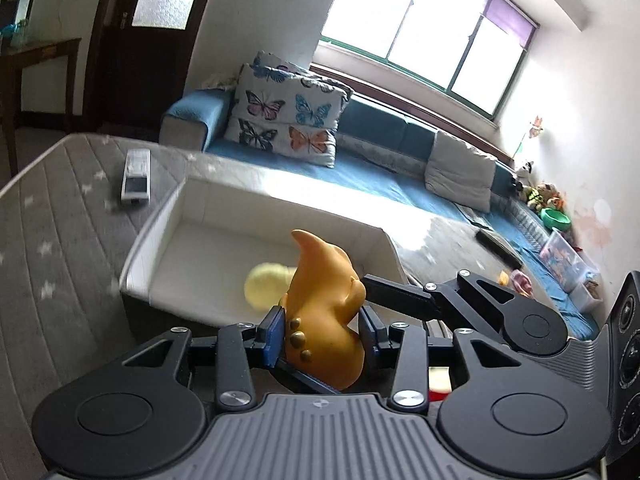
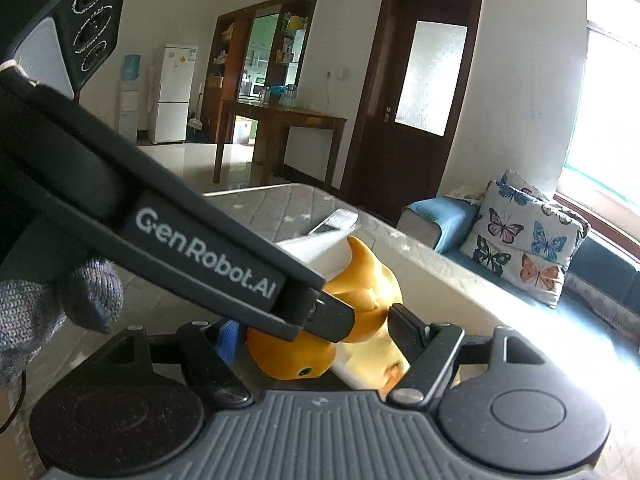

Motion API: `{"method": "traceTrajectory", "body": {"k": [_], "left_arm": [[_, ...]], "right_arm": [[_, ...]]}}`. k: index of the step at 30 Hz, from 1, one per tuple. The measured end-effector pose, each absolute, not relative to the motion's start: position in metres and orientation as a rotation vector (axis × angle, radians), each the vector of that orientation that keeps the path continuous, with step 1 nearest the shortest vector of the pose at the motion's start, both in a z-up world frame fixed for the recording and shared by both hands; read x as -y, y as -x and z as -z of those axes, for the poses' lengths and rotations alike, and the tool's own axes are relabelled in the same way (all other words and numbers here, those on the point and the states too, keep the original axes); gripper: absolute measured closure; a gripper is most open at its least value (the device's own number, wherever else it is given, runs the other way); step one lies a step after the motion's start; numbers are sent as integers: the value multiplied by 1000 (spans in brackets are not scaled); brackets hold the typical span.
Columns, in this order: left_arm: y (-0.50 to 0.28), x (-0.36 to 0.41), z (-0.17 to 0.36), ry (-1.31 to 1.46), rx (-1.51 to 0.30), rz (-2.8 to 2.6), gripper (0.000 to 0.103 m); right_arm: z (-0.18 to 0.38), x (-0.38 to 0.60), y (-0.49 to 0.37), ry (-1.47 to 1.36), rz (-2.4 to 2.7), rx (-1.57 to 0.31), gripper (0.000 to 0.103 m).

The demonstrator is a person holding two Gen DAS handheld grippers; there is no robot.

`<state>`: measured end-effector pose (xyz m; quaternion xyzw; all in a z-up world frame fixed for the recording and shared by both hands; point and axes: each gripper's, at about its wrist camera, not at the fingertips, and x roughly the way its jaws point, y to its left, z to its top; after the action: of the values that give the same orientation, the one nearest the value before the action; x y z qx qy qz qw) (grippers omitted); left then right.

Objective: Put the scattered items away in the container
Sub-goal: 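Lift the orange duck over the box rim and open the left tool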

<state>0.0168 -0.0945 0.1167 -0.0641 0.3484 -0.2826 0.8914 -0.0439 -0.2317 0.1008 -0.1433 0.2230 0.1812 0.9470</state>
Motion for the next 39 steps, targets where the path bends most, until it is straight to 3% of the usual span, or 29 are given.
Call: {"method": "traceTrajectory", "body": {"k": [18,39], "left_arm": [[-135,103,-70,192,-912,530,60],[-120,87,-83,234,-876,467,61]], "right_arm": [[-62,241,-84,262,-439,-644,28],[-54,232,-61,292,-428,-677,24]]}}
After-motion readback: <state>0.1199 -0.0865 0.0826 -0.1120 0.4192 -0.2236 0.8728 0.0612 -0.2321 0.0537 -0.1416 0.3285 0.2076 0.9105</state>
